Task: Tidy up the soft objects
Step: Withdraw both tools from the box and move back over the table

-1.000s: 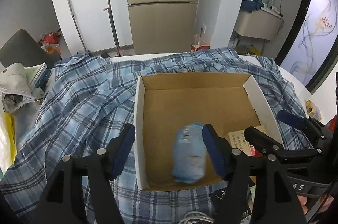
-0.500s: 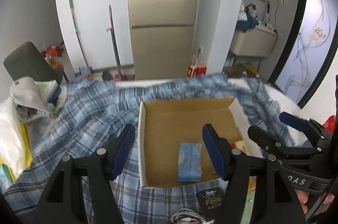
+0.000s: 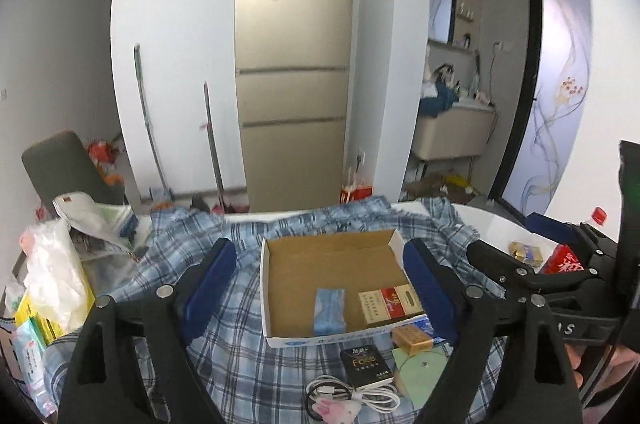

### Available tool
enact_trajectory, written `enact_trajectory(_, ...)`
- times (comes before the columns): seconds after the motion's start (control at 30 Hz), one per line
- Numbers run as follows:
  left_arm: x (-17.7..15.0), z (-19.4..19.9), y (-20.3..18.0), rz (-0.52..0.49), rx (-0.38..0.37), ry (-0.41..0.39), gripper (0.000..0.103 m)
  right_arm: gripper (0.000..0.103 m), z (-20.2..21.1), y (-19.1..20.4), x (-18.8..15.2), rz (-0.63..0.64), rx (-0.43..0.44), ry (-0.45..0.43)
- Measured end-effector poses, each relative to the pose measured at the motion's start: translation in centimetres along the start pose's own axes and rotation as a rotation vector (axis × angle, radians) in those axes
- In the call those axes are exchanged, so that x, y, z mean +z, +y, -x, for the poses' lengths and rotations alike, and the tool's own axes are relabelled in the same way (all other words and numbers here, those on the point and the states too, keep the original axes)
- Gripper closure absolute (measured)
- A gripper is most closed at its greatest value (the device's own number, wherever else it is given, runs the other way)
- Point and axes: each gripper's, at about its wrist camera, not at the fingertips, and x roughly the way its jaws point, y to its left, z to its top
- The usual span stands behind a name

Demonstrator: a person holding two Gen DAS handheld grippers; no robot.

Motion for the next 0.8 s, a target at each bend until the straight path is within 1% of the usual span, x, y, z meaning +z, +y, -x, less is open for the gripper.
enact_trajectory(0.07,-0.5,0.9,-0.2,-0.007,0.000,-0.017,0.015,0.000,0.6,-0.1,-0.5,-0.002,-0.017,-0.014)
enact_trajectory(0.13,-1.0,1.4,0.0,0.002,-0.017,-0.024,0.014,0.000,1.0,-0.2,-1.0,-0.001,-0.030,-0.020)
enact_trajectory(0.23,-2.3,2.4,0.0,-0.022,-0.051,-0.071,0.013,0.000,1.3,-0.7,-2.0,-0.020,-0.027,-0.017)
enact_trajectory(0.3,-3.0,2.5,0.0,-0.026,-0.027,-0.083,0.009,0.000,1.2,-0.9,-2.7,-0.031,-0.023,-0.008)
enact_trajectory(0.37,-4.0,2.5,0.3,-0.013,-0.036,-0.096,0.000,0.000,0.8,-1.1,-3.3,-0.034,-0.025,0.001)
enact_trajectory(0.43,-5.0,2.4,0.6,-0.003,-0.039,-0.102,0.000,0.000,0.6,-1.2,-4.0,-0.032,-0.030,0.008)
enact_trajectory(0.57,-6.9,1.6,0.8,-0.009,-0.020,-0.080,0.000,0.000,0.1,-1.6,-5.3,-0.040,-0.032,0.027)
enact_trajectory(0.8,-9.9,0.1,1.3,0.006,-0.033,-0.023,0.000,0.000,-1.2,-1.7,-7.4,-0.037,-0.032,0.073)
